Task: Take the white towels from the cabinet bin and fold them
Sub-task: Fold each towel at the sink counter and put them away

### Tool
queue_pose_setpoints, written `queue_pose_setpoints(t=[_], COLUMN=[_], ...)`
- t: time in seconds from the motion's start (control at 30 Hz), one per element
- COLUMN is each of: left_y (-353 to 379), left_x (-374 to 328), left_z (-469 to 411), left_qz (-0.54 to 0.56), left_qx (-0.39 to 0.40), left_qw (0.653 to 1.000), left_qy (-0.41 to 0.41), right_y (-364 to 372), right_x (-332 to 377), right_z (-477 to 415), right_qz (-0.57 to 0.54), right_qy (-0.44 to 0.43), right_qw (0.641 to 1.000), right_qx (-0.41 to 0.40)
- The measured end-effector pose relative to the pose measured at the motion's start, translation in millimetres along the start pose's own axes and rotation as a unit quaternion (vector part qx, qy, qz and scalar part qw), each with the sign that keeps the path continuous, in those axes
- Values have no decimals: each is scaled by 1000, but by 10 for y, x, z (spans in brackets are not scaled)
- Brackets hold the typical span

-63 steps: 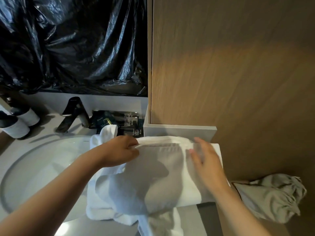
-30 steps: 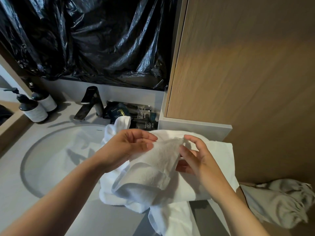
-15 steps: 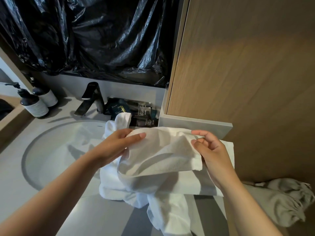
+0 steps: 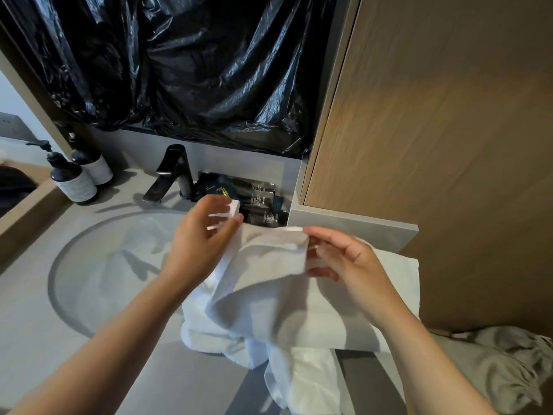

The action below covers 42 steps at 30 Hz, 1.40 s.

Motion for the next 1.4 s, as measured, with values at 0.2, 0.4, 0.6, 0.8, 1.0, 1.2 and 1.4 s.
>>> queue_pose_setpoints(t=[0.2,0.4,0.6,0.8,1.0,1.2,1.4], left_y=[-84,139,127,81,150,215,269], left_x=[-132,-225,-305,-178,-170,-167,-143], left_z=[315,406,259,185,226,197,214], left_qz=[-28,-150,-195,-64,-56,-51,-2], left_qx=[47,154,78,71,125,144,167], left_qw=[995,963,956,994,990,988,986], left_qy=[78,165,206,54,18,12,-17], right_y=[82,83,73,2,-31,-76,-137], right_x=[-106,-170,-73,-107,-24,-56,4], right_z=[-208,-255,-316,-340,-404,-441,-360], right_qz=[83,142,188,263,238,196,180], right_qy=[5,-41,-92,-113,-134,-132,-131], right_qw=[996,989,978,957,959,964,967], right_qx=[32,13,-20,-50,-80,-124,-127])
Point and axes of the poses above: each hand's wrist, its own z-axis away from the middle knuckle, its own y-axis out of the palm, x = y × z, the point moved 7 cm from there along -z, towards the middle knuckle, and after that the axes turned 1 degree about x, right-handed, at the moved point
